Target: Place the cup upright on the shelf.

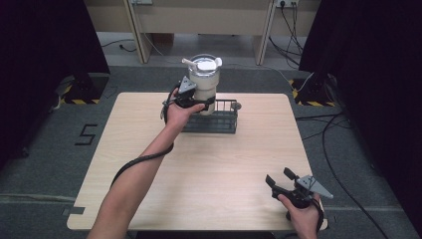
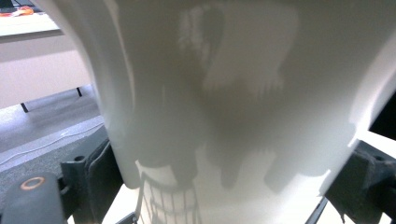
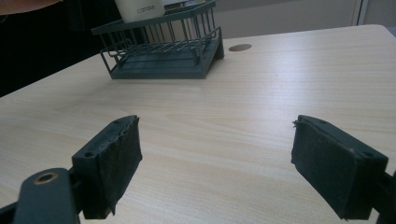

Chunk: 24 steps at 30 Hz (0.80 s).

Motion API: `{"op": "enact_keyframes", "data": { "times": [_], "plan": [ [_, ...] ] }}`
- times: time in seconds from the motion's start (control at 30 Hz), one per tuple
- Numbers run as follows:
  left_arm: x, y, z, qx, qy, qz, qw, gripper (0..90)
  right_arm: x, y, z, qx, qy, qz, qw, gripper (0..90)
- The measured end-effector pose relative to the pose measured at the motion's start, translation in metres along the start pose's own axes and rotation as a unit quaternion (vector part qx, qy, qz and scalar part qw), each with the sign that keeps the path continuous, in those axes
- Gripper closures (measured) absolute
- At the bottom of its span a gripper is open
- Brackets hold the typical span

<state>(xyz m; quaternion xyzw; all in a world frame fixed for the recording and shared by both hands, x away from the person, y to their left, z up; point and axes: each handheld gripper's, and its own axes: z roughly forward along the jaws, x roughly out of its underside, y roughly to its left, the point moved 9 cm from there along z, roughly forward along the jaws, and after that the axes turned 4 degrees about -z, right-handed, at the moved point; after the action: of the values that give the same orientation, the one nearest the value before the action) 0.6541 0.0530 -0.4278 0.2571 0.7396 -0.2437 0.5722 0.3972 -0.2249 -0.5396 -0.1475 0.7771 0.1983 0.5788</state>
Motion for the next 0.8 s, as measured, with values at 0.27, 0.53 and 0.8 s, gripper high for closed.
{"op": "enact_keyframes", "data": {
  "times": [0.27, 0.53, 0.8],
  "plan": [
    [0.005, 0.001, 0.001, -0.002, 0.005, -0.001, 1.0, 10.9, 0.0, 0.001, 0.0, -0.001, 0.001, 0.001, 1.0, 16.3],
    [0.02, 0.005, 0.007, -0.009, 0.02, -0.008, 0.9997, 10.8, 0.0, 0.0, 0.0, -0.001, 0.0, 0.003, 1.0, 16.3],
    [0.034, 0.008, 0.012, -0.013, 0.03, -0.017, 0.9993, 10.8, 0.0, 0.0, 0.0, -0.002, 0.001, 0.004, 1.0, 16.3]
  ]
}}
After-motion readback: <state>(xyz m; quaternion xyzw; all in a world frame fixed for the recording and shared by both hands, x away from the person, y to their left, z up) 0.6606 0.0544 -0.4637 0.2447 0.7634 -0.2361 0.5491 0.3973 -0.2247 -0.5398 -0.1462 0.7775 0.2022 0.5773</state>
